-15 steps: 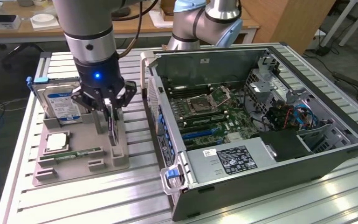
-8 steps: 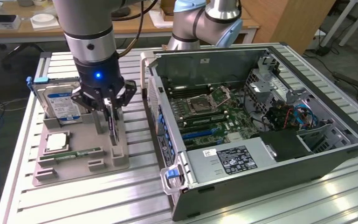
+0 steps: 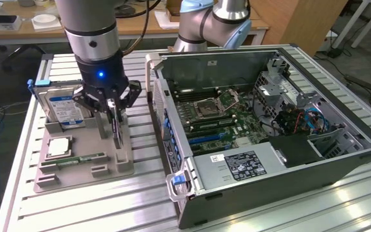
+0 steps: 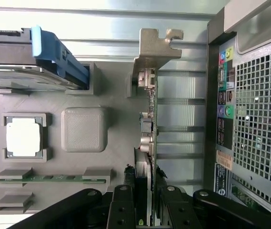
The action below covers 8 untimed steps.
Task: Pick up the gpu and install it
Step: 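Pick up the gpu and move the gpu toward the slot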
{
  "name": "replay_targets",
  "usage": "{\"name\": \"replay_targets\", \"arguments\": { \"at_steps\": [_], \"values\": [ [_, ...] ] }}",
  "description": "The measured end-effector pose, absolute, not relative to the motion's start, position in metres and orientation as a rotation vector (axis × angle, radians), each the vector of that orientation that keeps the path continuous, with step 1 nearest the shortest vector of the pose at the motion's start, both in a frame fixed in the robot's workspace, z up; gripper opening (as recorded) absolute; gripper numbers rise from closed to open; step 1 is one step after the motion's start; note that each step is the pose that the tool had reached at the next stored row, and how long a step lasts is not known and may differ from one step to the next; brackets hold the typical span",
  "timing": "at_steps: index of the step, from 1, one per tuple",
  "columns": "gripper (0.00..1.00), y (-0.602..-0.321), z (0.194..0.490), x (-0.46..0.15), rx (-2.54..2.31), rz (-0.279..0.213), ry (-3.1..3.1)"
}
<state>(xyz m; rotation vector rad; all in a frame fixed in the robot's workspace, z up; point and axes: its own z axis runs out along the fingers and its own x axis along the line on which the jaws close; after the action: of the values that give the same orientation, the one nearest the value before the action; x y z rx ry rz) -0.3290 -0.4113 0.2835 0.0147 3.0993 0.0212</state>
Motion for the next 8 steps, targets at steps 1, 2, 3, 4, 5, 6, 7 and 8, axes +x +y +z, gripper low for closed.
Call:
{"name": "replay_targets", "arguments": {
  "at_steps": [1,2,3,4,5,6,7,8],
  "values": [
    [0.26,-0.411,0.286,-0.329,0.015,0.021,3.099],
    [0.26,-0.411,0.288,-0.329,0.015,0.021,3.099],
    [0.26,-0.411,0.291,-0.329,0.015,0.021,3.099],
    [0.26,-0.411,0.294,-0.329,0.015,0.021,3.099],
    [0.26,-0.411,0.297,-0.329,0.015,0.021,3.099],
    [0.26,-0.411,0.3,-0.329,0.015,0.021,3.099],
    [0.26,-0.411,0.304,-0.329,0.015,0.021,3.099],
    [0.26,-0.411,0.307,-0.329,0.015,0.021,3.099]
  ]
}}
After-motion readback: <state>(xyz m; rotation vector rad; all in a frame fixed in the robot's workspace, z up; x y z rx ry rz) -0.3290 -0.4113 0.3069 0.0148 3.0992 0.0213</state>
